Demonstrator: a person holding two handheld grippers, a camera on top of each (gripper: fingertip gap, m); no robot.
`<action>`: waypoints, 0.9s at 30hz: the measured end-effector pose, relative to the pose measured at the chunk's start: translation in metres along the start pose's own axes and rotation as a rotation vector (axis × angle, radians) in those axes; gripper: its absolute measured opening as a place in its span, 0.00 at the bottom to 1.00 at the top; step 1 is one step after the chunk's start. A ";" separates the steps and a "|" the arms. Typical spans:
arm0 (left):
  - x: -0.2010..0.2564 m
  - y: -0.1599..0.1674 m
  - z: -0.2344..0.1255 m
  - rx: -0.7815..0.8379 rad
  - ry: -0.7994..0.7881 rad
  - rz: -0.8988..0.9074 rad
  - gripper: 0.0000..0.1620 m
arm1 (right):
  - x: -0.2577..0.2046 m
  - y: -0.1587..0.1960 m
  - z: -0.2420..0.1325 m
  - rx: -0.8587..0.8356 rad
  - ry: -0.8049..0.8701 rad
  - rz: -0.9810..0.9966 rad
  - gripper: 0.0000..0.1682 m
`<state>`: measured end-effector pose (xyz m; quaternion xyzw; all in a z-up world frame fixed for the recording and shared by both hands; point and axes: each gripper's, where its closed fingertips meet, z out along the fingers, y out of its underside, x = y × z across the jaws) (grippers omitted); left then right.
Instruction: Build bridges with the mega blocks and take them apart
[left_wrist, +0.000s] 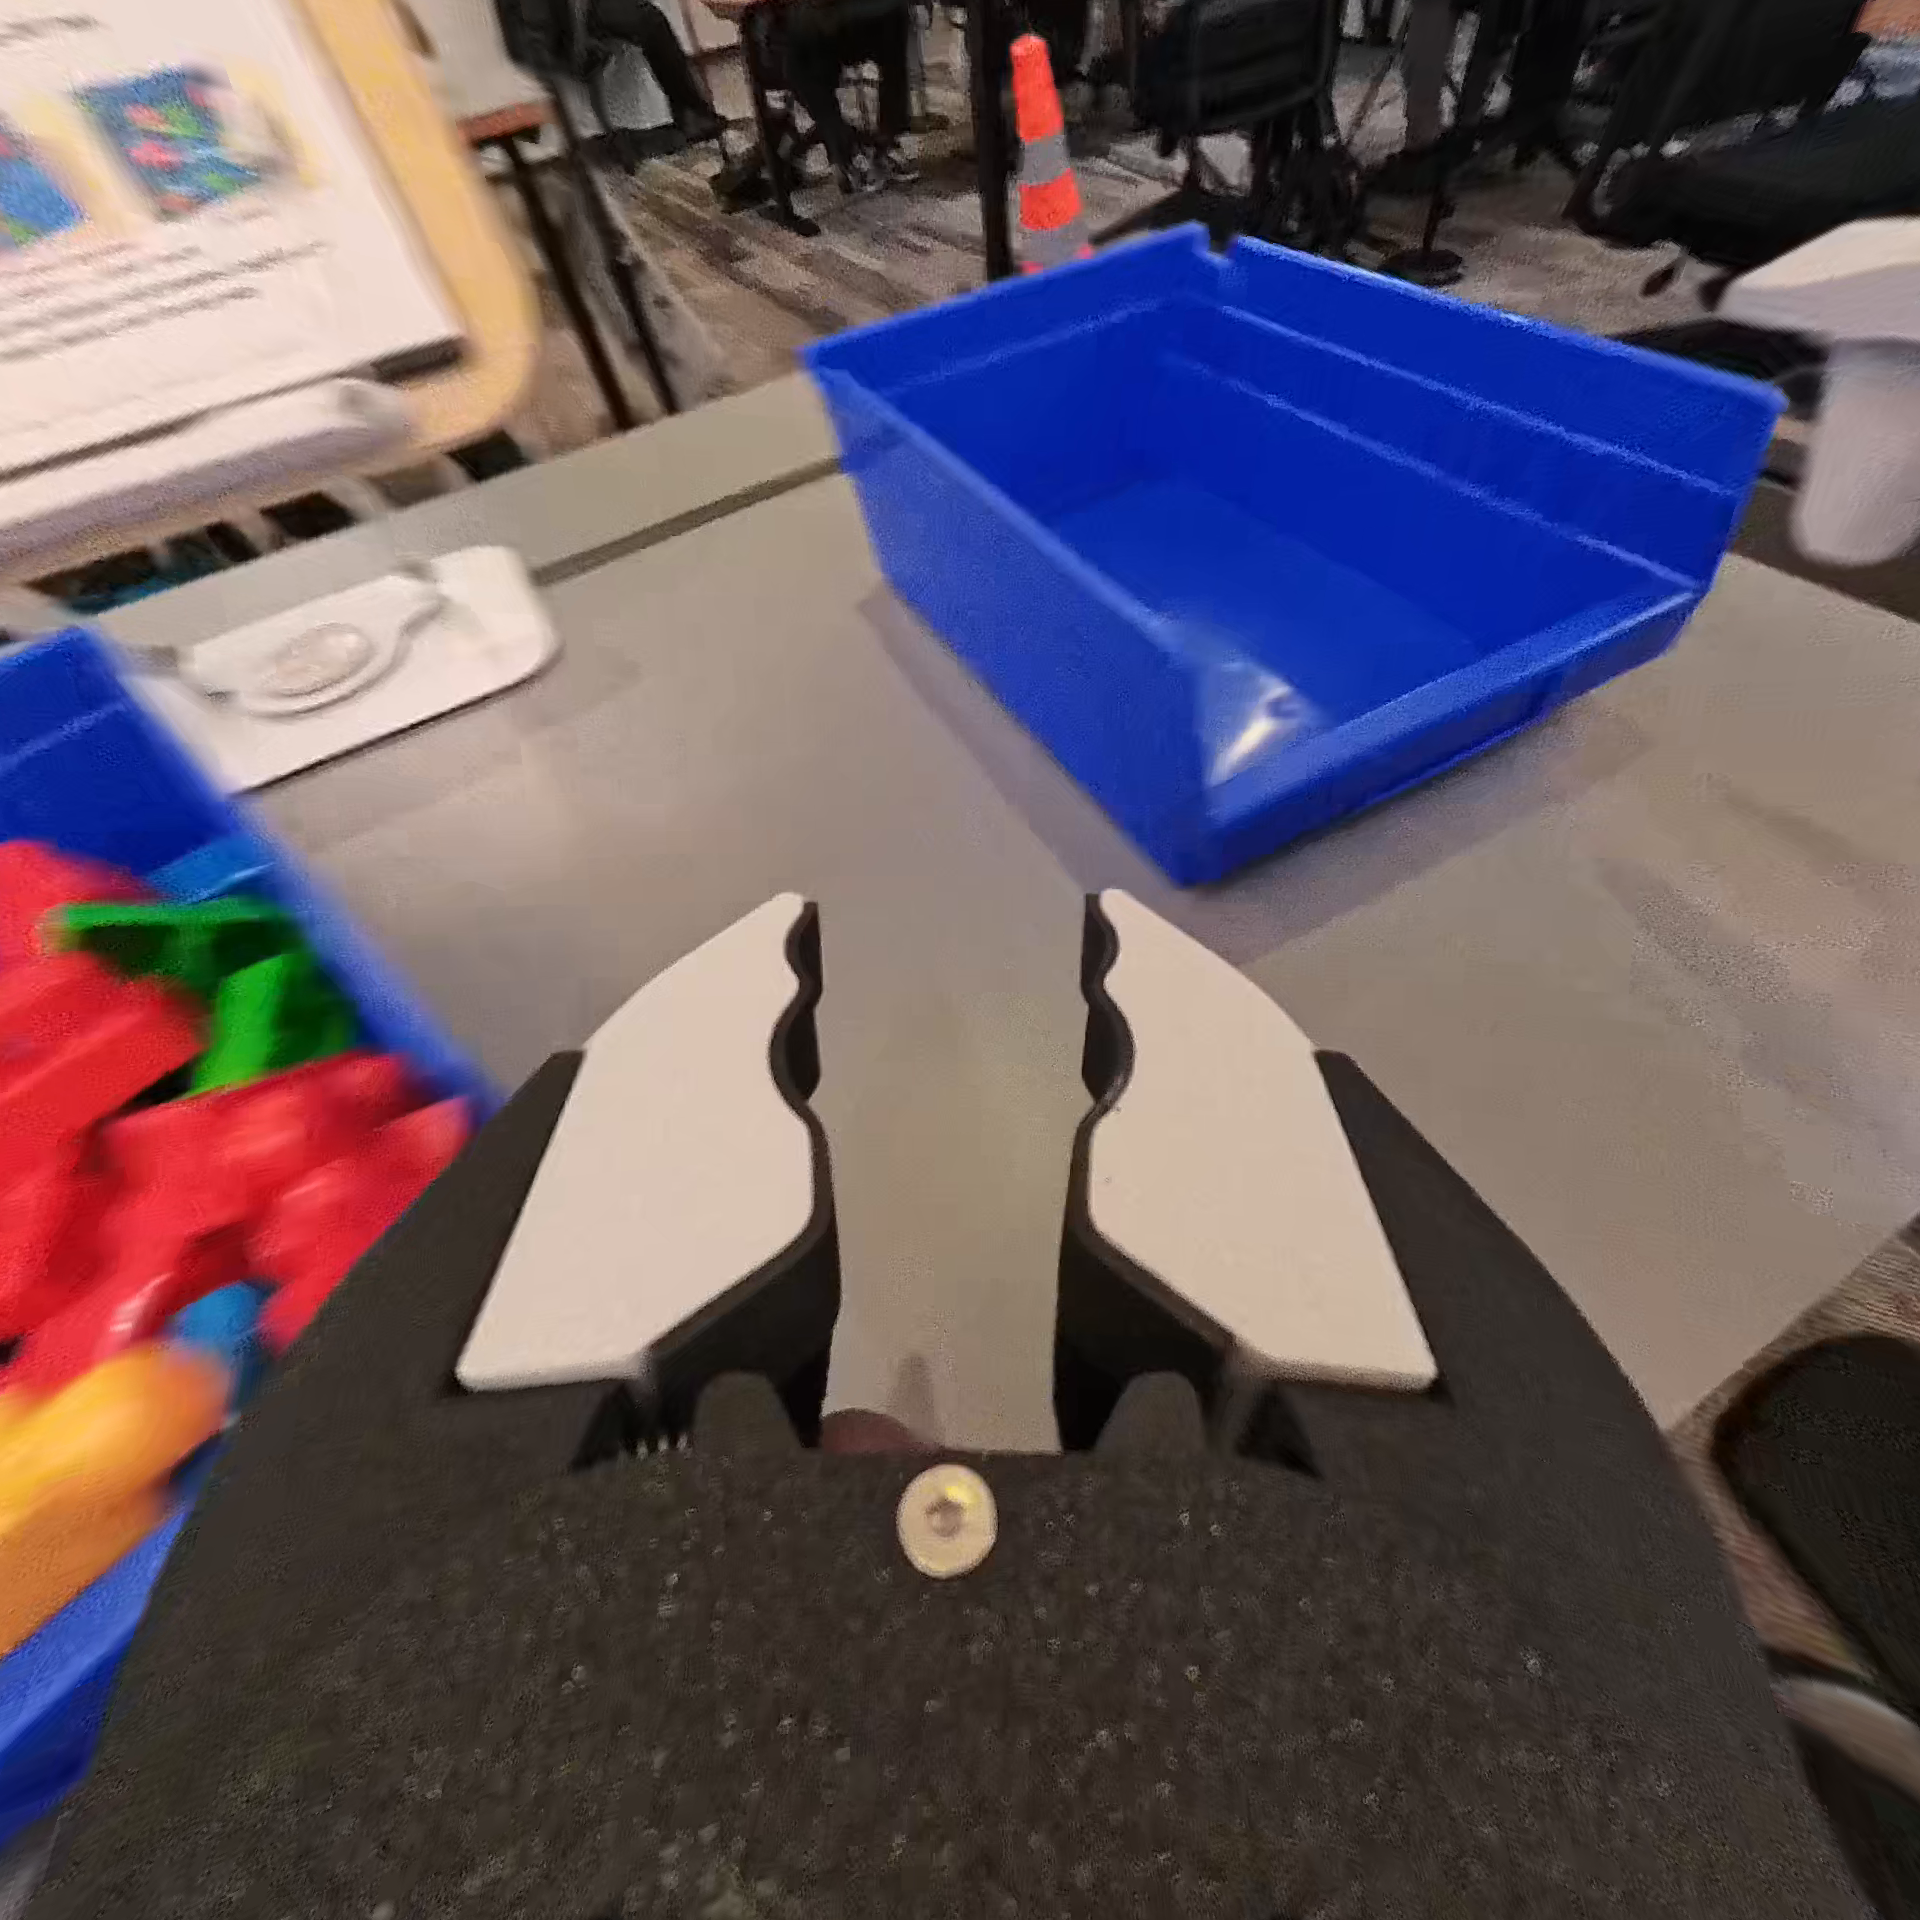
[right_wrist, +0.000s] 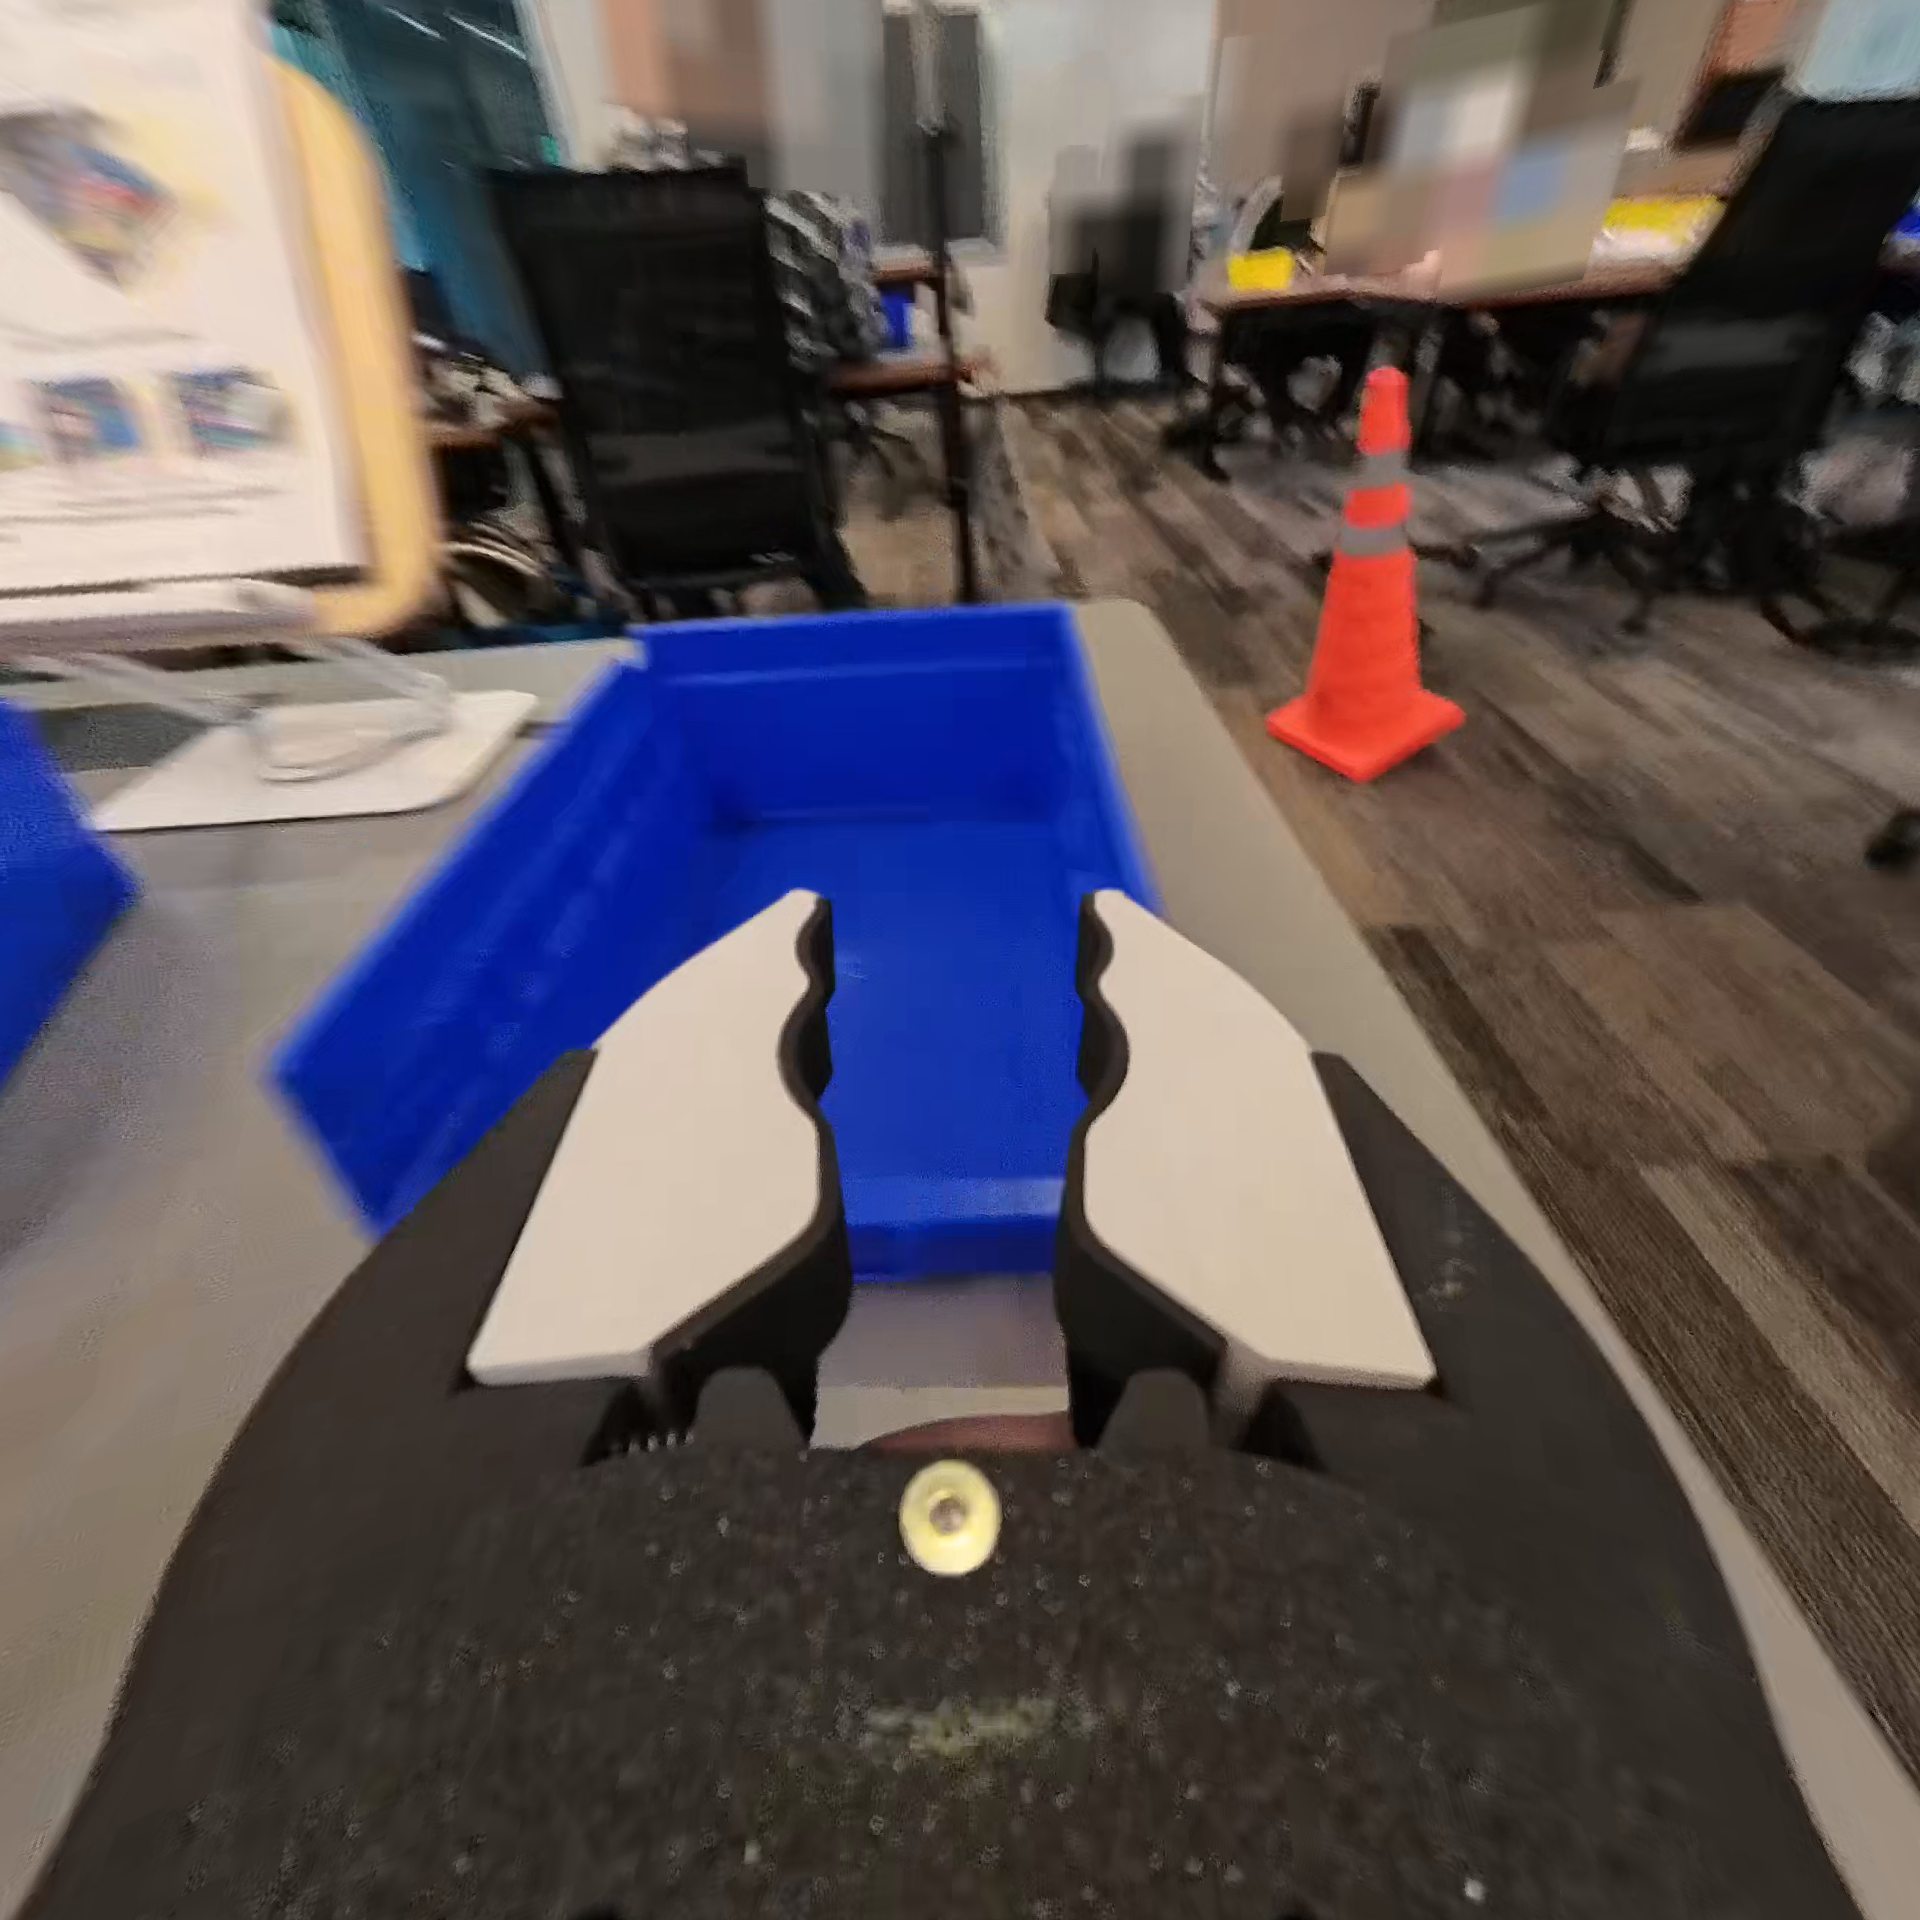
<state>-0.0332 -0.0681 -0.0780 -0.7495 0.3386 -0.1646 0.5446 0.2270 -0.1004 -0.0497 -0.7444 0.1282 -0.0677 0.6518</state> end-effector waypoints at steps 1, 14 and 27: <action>-0.027 0.003 -0.018 0.005 -0.039 -0.002 0.30 | -0.028 -0.008 -0.005 0.020 -0.060 -0.017 0.26; -0.250 0.118 -0.095 -0.050 -0.491 -0.348 0.27 | -0.366 0.100 0.017 -0.254 -0.585 -0.091 0.25; -0.320 0.108 -0.151 -0.076 -0.574 -0.272 0.02 | -0.443 0.076 0.005 -0.116 -0.416 0.020 0.02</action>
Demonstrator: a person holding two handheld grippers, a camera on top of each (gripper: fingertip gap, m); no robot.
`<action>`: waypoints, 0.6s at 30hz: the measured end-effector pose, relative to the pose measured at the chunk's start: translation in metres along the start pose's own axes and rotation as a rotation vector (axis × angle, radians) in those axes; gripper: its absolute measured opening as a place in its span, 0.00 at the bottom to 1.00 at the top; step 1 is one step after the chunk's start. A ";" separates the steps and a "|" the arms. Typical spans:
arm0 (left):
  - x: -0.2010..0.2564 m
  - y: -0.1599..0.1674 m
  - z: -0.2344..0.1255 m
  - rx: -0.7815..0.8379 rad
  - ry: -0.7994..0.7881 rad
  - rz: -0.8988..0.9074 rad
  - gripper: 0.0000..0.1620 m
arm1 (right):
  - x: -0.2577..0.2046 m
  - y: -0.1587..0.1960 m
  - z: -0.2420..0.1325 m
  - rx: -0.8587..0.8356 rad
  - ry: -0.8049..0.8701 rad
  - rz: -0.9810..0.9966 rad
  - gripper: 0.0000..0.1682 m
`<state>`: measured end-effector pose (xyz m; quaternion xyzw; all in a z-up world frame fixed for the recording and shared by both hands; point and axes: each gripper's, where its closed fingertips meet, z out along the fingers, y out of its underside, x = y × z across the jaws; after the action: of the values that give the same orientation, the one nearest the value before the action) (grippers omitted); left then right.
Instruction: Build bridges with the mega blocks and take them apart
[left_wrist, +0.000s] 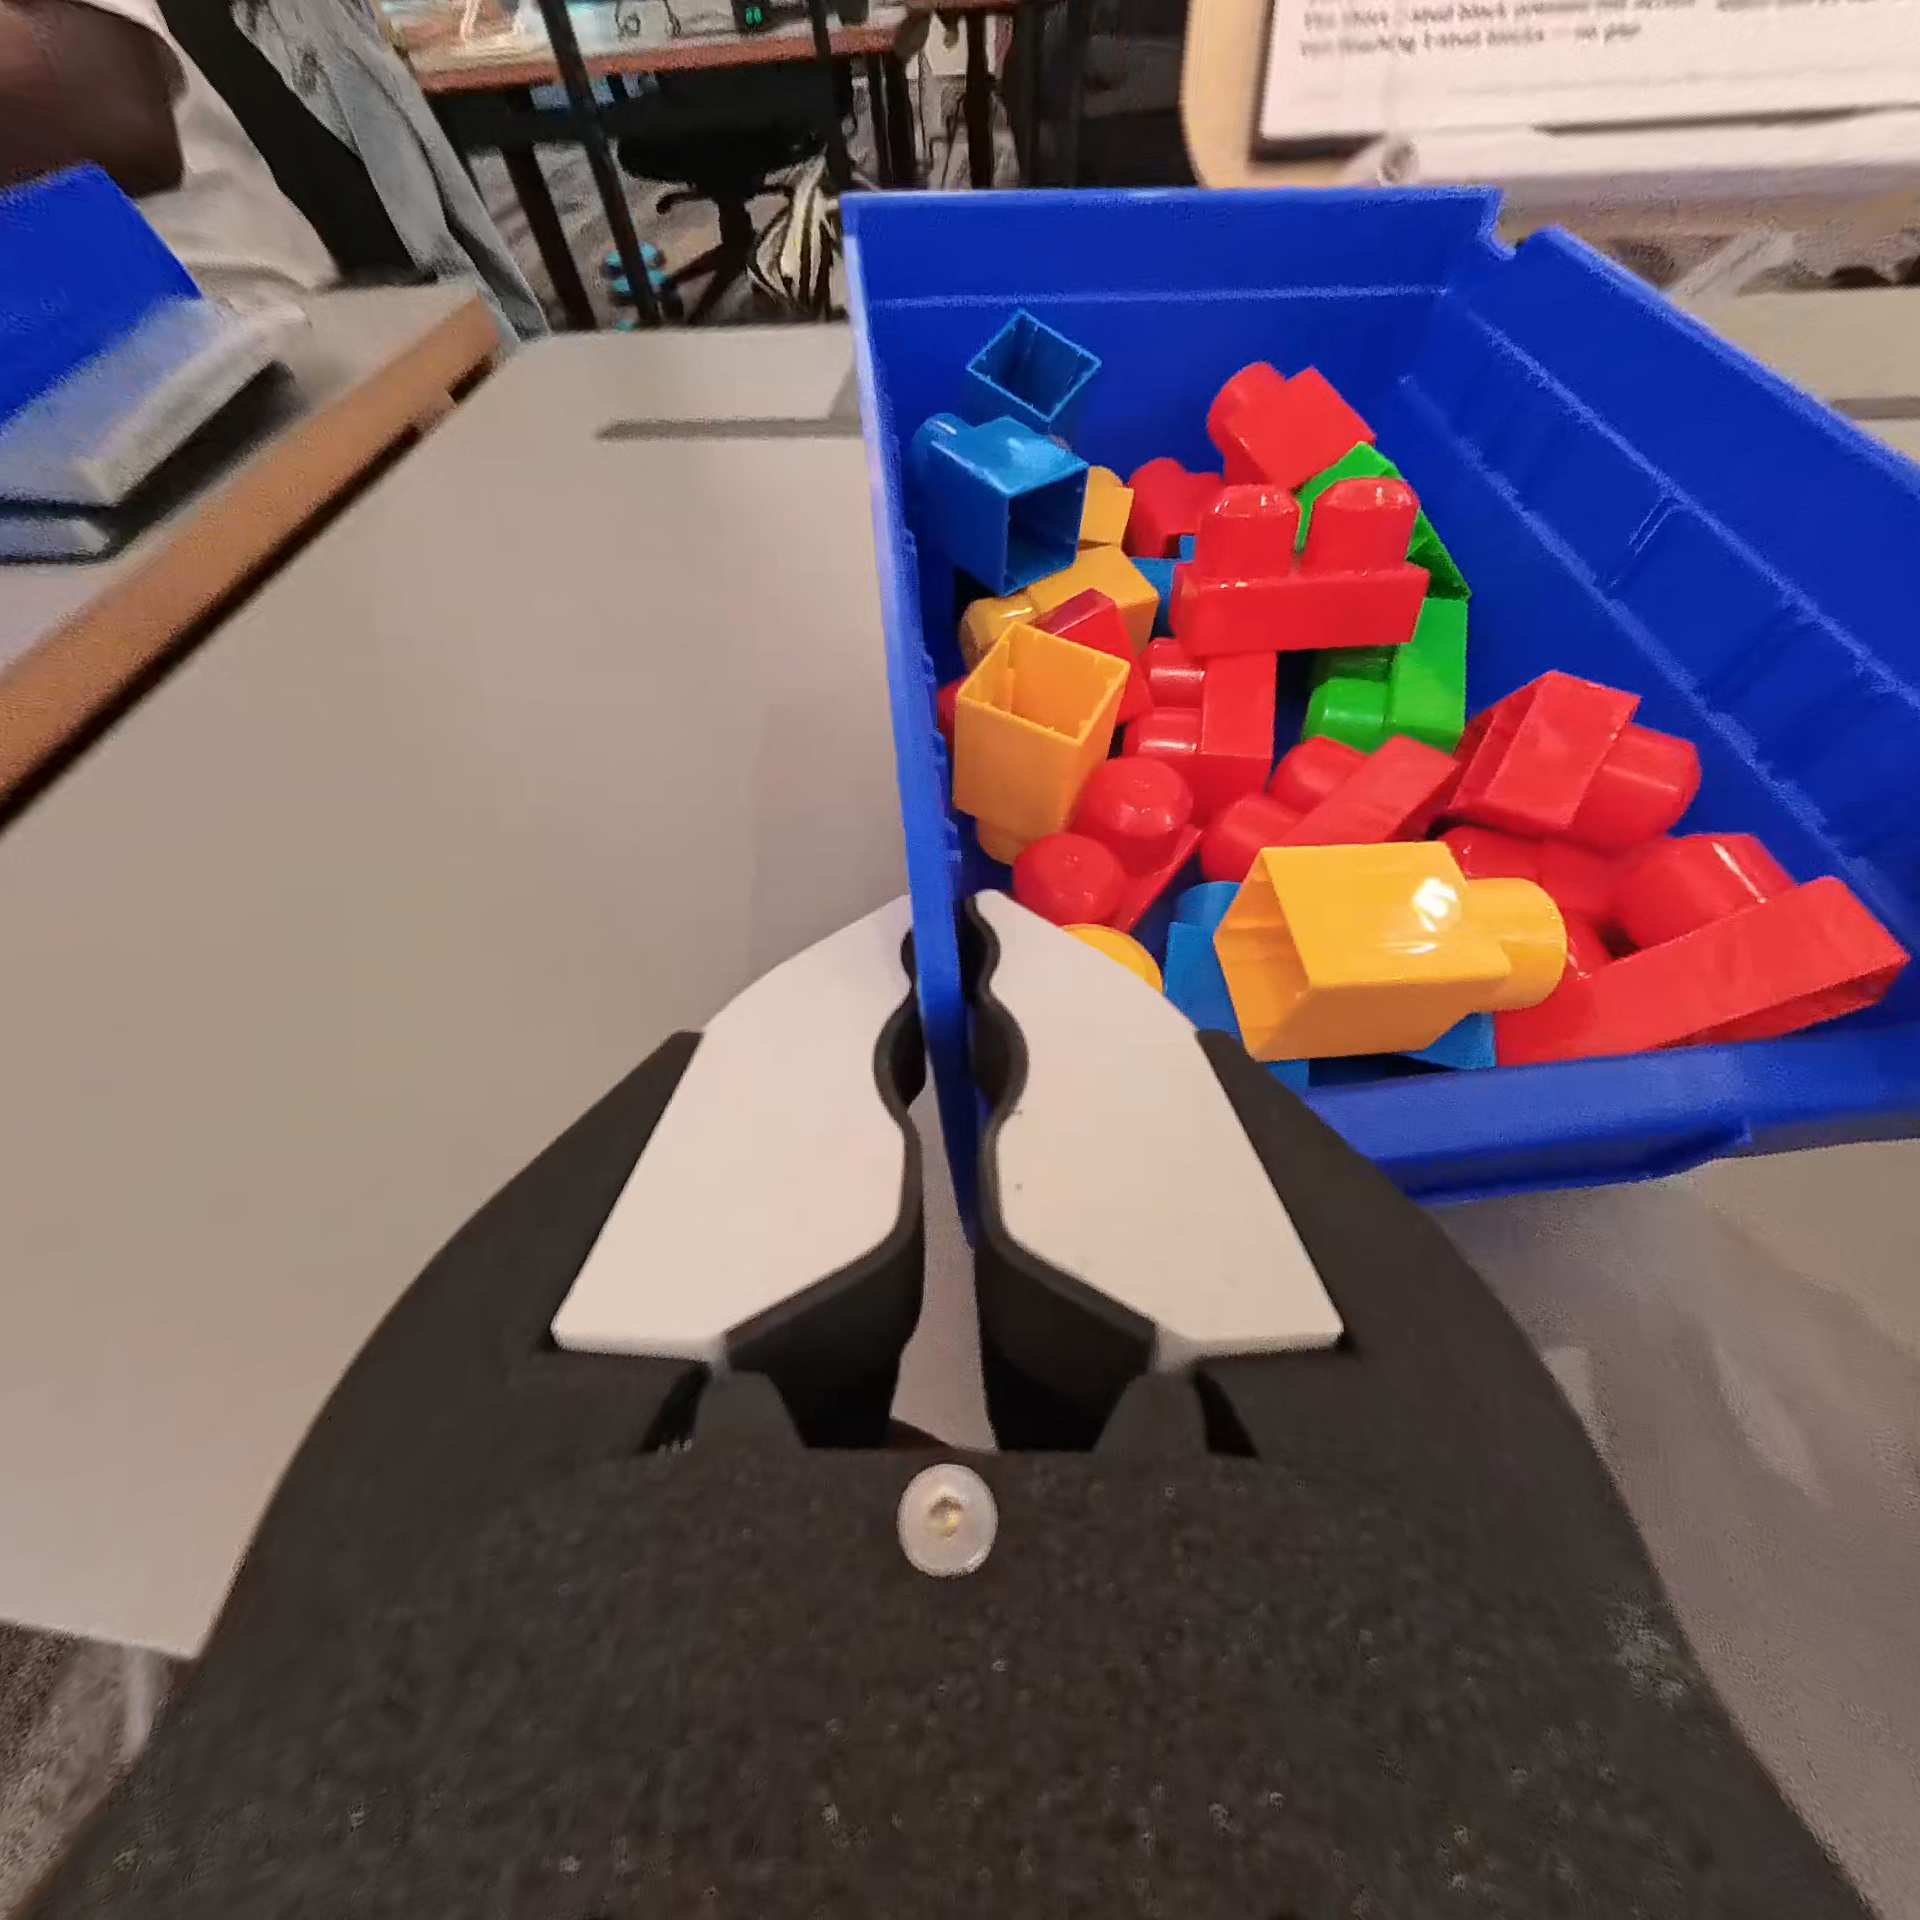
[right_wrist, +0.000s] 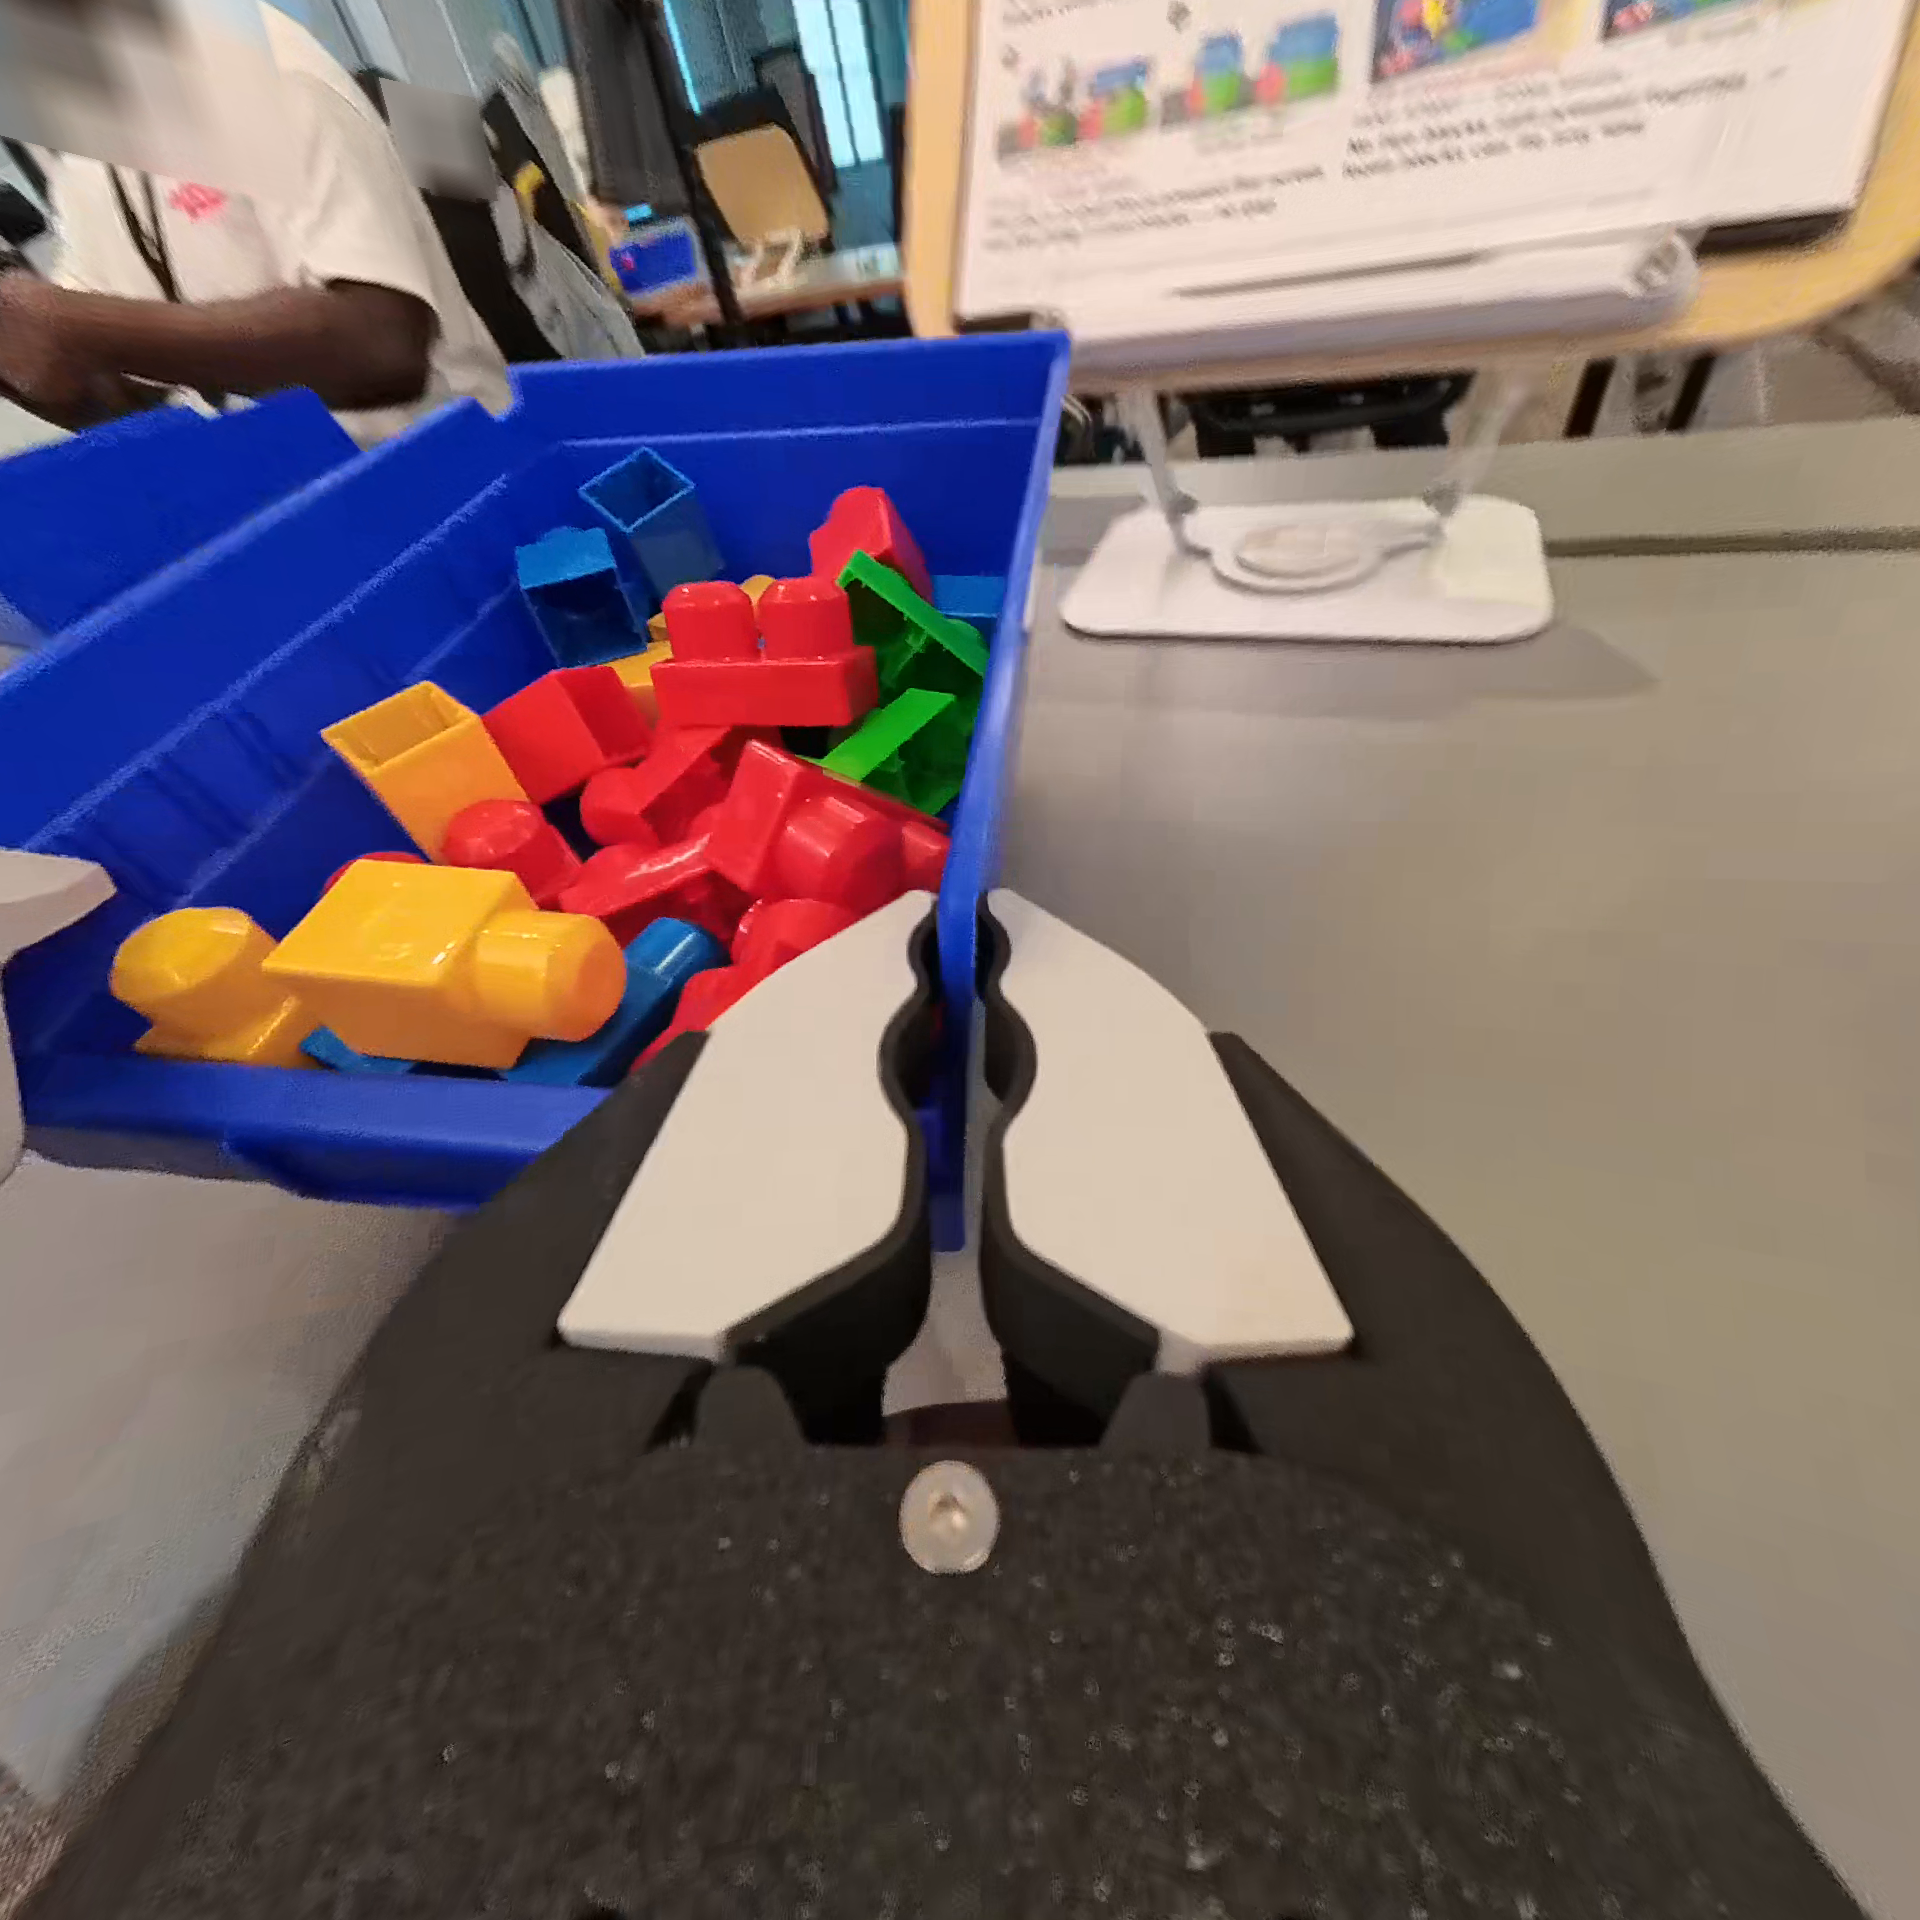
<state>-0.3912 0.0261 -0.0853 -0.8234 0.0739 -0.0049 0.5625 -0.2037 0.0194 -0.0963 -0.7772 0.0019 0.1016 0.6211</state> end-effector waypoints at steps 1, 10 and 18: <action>-0.016 -0.006 0.002 0.010 0.014 0.009 0.02 | -0.017 -0.007 0.003 0.025 -0.010 -0.009 0.03; -0.140 -0.016 0.052 0.032 0.058 0.119 0.02 | -0.126 0.006 0.069 -0.059 0.004 -0.014 0.04; -0.157 0.022 0.091 -0.048 0.182 0.059 0.02 | -0.139 0.034 0.087 -0.121 -0.019 0.022 0.06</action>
<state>-0.5403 0.1227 -0.1270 -0.8303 0.1492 -0.0615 0.5334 -0.3575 0.0787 -0.1251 -0.8124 -0.0017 0.1157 0.5716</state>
